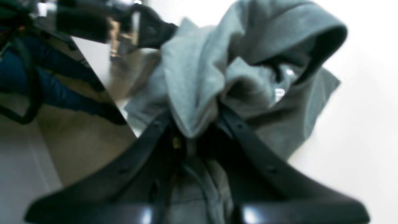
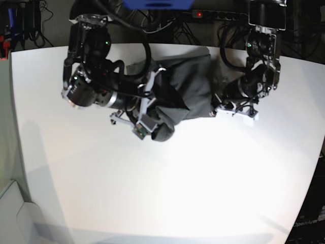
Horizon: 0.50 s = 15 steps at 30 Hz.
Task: Layout the t-shirt on the table in an organized manner, then fold the t-shirt properly
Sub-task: 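Fold the right gripper's end over toward the left gripper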
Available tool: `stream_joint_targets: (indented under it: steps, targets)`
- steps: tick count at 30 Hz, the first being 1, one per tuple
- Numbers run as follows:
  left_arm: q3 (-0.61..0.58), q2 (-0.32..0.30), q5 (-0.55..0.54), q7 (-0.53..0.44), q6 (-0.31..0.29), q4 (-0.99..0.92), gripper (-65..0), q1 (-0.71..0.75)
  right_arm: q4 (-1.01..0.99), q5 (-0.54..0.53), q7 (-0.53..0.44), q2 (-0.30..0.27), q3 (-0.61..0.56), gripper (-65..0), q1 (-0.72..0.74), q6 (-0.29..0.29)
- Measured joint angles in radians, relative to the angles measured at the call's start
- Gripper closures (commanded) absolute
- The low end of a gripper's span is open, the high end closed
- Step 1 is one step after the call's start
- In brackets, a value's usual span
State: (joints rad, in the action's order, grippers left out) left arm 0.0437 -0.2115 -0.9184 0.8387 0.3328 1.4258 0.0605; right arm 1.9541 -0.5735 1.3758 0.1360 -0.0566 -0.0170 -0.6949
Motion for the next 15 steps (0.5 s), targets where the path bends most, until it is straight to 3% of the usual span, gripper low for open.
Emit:
stream_joint_targets:
  steps: [5,9,15]
  targets:
    - [0.0,0.001,-0.001,-0.002,0.0,-0.001,-0.3,0.0,-0.002,0.016,0.001,0.006,-0.056,0.0,-0.011,0.0]
    - [0.001,0.0,-0.005,-0.002,0.0,-0.001,-0.3,0.0,-0.021,-0.01,-0.085,0.01,-0.13,0.0,-0.009,0.0]
    - [0.001,-0.002,0.0,0.022,0.012,0.037,-0.3,0.017,-0.141,0.01,-0.123,0.004,-0.128,0.0,-0.002,0.0]
